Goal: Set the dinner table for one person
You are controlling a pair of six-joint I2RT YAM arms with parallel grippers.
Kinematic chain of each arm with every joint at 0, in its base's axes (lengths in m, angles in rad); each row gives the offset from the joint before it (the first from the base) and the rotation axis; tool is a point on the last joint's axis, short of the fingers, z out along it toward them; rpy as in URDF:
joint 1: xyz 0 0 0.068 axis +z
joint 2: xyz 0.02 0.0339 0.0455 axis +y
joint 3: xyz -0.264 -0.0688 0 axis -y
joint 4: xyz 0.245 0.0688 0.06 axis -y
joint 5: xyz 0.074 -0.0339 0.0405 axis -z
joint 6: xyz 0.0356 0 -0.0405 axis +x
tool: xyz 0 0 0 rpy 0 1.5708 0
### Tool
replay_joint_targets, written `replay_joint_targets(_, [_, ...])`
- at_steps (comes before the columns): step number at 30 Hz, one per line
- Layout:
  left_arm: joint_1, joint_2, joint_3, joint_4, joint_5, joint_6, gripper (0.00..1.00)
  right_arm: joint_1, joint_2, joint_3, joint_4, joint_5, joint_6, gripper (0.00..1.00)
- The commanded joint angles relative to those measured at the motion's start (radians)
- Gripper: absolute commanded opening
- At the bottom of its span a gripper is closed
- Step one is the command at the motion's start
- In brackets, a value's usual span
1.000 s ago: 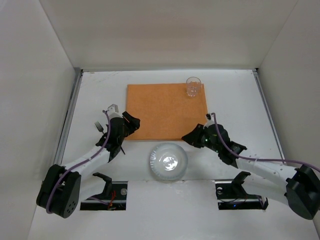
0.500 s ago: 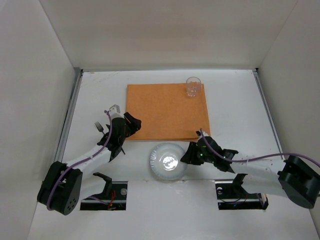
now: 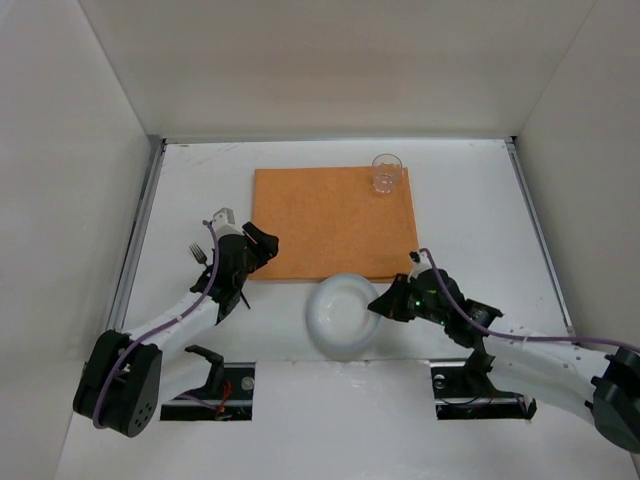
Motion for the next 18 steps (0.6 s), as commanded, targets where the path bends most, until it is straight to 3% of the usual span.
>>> replay_joint_targets(1, [0.006,-0.020,-0.013,0.030,0.009,-0.009,0.49,-0.020,-0.047,0.090,0.055,-0.024,0.014,0.06])
replay_joint_targets(7, [0.010,-0.046,-0.020,0.030,0.001,-0.006,0.49,-0.107,0.109,0.240,0.226,-0.070,0.009,0.05])
replay_joint_targets(18, [0.020,-0.064,-0.030,0.027,-0.004,-0.009,0.49,-0.322,0.703,0.487,0.719,-0.129,0.149,0.06])
